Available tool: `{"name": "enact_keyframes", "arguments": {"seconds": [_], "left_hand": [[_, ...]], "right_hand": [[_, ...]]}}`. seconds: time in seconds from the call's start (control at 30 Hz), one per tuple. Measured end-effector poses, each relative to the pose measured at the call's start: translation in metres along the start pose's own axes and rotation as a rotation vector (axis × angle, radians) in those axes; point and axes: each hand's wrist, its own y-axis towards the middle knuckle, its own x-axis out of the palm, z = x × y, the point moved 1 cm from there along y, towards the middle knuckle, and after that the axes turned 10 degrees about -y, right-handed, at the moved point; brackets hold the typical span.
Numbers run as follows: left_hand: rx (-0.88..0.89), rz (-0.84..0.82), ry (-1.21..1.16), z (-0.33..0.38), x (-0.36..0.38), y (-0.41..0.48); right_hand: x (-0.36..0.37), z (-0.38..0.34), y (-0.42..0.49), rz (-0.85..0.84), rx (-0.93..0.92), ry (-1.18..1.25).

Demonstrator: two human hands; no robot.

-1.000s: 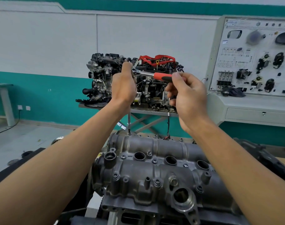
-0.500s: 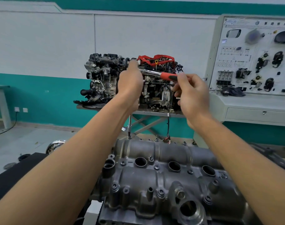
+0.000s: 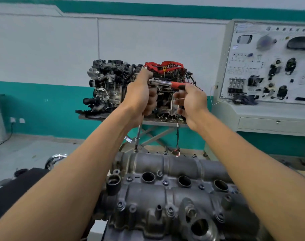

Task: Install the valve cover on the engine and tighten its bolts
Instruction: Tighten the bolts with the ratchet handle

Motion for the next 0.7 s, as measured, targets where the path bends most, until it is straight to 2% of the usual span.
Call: {"name": "enact_keyframes", "arguments": {"seconds": [0.07,0.13,0.17,0.3,0.43,0.7], "left_hand": [[-0.063,-0.091,0.022,0.002,-0.002,0.002],[-0.102,-0.08,-0.001,0.005,-0.007,0.005],[-0.103,-0.044,-0.019,0.006,-0.01,0.006],[-0.023,0.088,-0.049,0.004,-0.012,0.008],[0.026,0.1,-0.067,0.002,-0.007,0.005],[0.072,0.124,-0.051,0.005,-0.001,-0.003]], "right_hand": [[0.002,-0.005,0.012,-0.085,0.063,0.023],[0.001,-0.01,0.01,-0.059,0.019,-0.046],[-0.001,-0.012,0.006,0.0,-0.064,-0.096],[-0.011,-0.02,-0.032,0.296,-0.609,-0.312],[-0.003,-0.032,-0.079,0.429,-0.884,-0.403],[0.0,-0.03,-0.105,0.332,-0.947,-0.373]]}}
